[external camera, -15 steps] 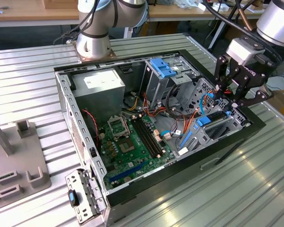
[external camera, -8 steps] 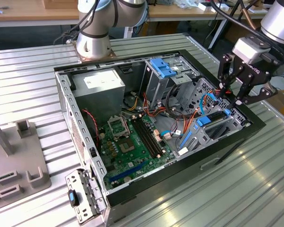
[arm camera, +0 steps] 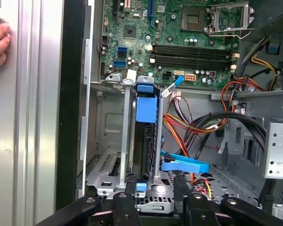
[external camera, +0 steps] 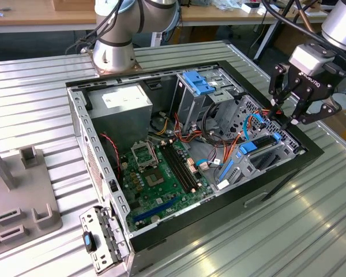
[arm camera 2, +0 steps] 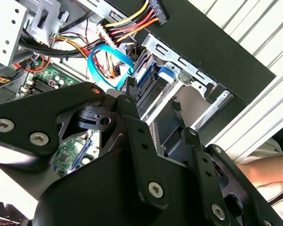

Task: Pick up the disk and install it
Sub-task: 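Insert the first disk wire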

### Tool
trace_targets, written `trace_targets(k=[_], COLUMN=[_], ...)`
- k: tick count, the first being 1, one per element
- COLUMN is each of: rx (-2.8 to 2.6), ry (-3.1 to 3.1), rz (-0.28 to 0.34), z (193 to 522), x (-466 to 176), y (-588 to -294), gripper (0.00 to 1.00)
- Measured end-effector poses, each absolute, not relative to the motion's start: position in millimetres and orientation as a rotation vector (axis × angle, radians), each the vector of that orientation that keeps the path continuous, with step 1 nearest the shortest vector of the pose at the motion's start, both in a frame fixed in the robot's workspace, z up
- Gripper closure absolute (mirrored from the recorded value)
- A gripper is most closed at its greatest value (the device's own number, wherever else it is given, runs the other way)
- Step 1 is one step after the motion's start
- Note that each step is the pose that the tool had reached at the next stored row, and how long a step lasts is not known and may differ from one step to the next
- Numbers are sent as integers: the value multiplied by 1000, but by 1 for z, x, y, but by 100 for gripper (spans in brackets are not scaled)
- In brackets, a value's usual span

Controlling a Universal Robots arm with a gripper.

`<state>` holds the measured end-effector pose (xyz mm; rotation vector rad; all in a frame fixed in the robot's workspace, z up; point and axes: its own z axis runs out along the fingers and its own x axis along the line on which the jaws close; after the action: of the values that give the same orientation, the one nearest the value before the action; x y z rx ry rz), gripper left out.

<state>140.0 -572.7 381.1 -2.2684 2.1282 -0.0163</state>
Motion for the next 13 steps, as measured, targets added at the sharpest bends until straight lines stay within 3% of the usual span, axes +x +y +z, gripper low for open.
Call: trace_targets(k=[13], rx=[-2270], ry=[2127], rz=[-16], z=[381], x=[141], y=[-573], gripper=[56])
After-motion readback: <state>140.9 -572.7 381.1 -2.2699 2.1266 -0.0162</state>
